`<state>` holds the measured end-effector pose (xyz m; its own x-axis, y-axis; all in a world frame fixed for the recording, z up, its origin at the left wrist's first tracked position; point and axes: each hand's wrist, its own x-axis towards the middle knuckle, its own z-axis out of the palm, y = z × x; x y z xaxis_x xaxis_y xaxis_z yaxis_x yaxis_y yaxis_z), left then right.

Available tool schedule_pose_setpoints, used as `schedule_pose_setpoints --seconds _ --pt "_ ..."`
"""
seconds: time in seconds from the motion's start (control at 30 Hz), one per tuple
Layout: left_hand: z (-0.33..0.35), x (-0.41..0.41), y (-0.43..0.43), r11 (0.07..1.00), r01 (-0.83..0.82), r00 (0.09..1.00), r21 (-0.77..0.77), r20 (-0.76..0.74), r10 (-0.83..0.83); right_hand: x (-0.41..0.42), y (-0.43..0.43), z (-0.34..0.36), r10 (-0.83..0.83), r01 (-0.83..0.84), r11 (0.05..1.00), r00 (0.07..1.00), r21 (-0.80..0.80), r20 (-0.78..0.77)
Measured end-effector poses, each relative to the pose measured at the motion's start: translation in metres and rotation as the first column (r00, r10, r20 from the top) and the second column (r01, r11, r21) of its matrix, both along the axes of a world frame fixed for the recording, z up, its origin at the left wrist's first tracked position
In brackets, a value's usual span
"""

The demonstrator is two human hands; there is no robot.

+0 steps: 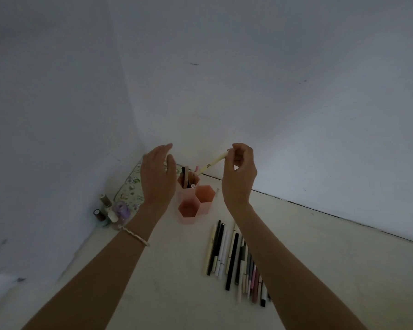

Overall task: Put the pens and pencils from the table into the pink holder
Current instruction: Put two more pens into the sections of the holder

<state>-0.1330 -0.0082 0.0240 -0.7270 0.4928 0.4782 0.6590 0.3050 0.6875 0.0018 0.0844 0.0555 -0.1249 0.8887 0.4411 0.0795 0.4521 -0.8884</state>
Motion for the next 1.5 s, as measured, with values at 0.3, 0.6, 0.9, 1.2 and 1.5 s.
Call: schedule_pose_setpoints --seconds 0.3,0.6,0.9,1.2,1.5 --pt "0.027 0.043 0.003 0.987 0.142 0.967 0.076 0.201 -0.155 -0.005 -0.010 -0.036 0.241 -0.310 0.950 0.820 0.048 0.519" --pt "-0.044 0.134 0.012 0.606 0.388 0.921 -0.695 0.260 -0.292 0.063 0.019 -0.042 0.097 -0.034 0.989 0.880 -0.142 0.465" --pt "-0.079 0.139 0.001 0.558 0.386 0.922 -0.734 0.296 -0.248 0.097 0.018 -0.083 0.236 -0.042 0.955 0.704 -0.292 0.670" --pt "0.029 0.095 0.019 0.935 0.354 0.897 0.005 0.280 -0.342 0.058 -0.004 -0.128 0.356 -0.010 0.932 0.219 -0.363 0.908" --pt "0.045 0.044 0.013 0.917 0.054 0.958 0.396 0.238 -0.159 0.046 0.005 -0.108 0.361 0.056 0.863 0.626 -0.502 0.691"
